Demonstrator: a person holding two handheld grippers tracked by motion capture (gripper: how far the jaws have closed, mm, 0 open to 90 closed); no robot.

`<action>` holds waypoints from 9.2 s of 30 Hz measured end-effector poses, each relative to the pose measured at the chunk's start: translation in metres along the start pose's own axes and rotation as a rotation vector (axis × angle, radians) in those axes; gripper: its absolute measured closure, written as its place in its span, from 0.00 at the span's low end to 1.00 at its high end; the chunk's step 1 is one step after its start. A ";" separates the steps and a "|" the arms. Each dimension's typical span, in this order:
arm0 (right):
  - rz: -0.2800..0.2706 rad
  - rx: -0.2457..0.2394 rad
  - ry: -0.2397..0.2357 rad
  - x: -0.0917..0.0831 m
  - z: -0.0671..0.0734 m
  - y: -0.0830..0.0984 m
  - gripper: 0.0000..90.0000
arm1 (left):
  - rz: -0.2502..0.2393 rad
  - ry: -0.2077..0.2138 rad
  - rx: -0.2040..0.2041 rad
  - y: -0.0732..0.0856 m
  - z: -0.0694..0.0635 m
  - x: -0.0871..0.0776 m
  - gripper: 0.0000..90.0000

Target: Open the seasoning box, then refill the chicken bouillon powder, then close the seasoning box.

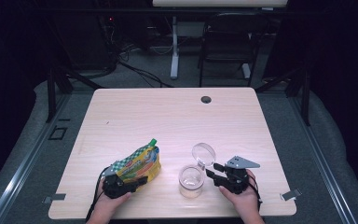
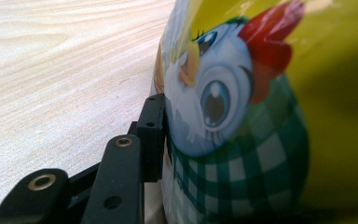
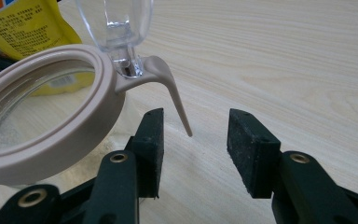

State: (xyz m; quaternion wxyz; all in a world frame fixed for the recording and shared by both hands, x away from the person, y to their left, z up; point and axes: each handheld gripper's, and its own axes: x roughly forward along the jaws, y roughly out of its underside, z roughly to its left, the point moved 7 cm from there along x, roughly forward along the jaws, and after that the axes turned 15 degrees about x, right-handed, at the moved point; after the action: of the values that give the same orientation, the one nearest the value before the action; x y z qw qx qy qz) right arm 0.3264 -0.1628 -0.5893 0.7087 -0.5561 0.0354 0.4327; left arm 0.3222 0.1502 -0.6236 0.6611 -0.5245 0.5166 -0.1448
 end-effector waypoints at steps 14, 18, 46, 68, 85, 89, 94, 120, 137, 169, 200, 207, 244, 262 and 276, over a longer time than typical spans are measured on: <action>-0.004 0.007 0.000 -0.001 -0.001 0.000 0.63 | 0.002 -0.002 0.010 0.000 0.000 0.000 0.71; -0.007 0.009 0.000 -0.002 -0.002 -0.001 0.63 | 0.004 -0.002 0.013 0.000 -0.001 0.000 0.72; -0.015 0.009 -0.005 -0.003 -0.003 -0.003 0.63 | 0.010 0.003 0.021 0.001 -0.002 -0.005 0.72; -0.025 0.018 -0.009 -0.004 -0.003 -0.003 0.62 | -0.028 0.014 -0.020 0.002 -0.001 -0.005 0.69; -0.017 0.018 -0.003 -0.003 -0.003 -0.001 0.62 | -0.065 -0.032 -0.025 -0.004 -0.001 0.004 0.68; -0.017 0.016 -0.004 -0.003 -0.003 -0.001 0.62 | -0.050 -0.037 -0.005 -0.006 -0.001 0.006 0.70; -0.023 0.025 -0.002 -0.005 -0.005 -0.002 0.62 | -0.050 -0.033 -0.009 -0.007 -0.001 0.006 0.71; -0.030 0.020 -0.006 -0.007 -0.004 -0.004 0.62 | -0.088 -0.039 0.011 -0.020 -0.001 -0.012 0.71; -0.039 0.012 -0.013 -0.009 -0.001 -0.005 0.62 | -0.145 -0.096 0.035 -0.033 0.000 -0.037 0.71; -0.063 -0.026 0.004 -0.021 0.004 -0.007 0.62 | -0.080 -0.203 0.166 -0.043 -0.006 -0.053 0.71; -0.093 -0.094 -0.052 -0.052 0.035 -0.015 0.75 | 0.003 -0.296 0.348 -0.048 -0.017 -0.044 0.71; -0.089 -0.108 -0.048 -0.053 0.038 -0.012 0.77 | 0.042 -0.324 0.406 -0.048 -0.017 -0.038 0.71; -0.085 -0.181 -0.176 -0.039 0.098 -0.012 0.73 | 0.175 -0.354 0.581 -0.041 -0.030 -0.013 0.71; -0.089 -0.263 -0.137 -0.040 0.107 -0.013 0.82 | 0.245 -0.422 0.709 -0.040 -0.036 -0.010 0.71; -0.147 -0.696 0.124 -0.040 0.116 -0.008 0.85 | 0.268 -0.431 0.737 -0.040 -0.035 -0.006 0.71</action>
State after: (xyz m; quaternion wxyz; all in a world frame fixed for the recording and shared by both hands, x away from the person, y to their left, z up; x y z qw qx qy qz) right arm 0.2568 -0.0906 -0.5184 0.5025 -0.7904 -0.1111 0.3322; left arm 0.3044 0.1189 -0.5841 0.9092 -0.2006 0.3444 -0.1200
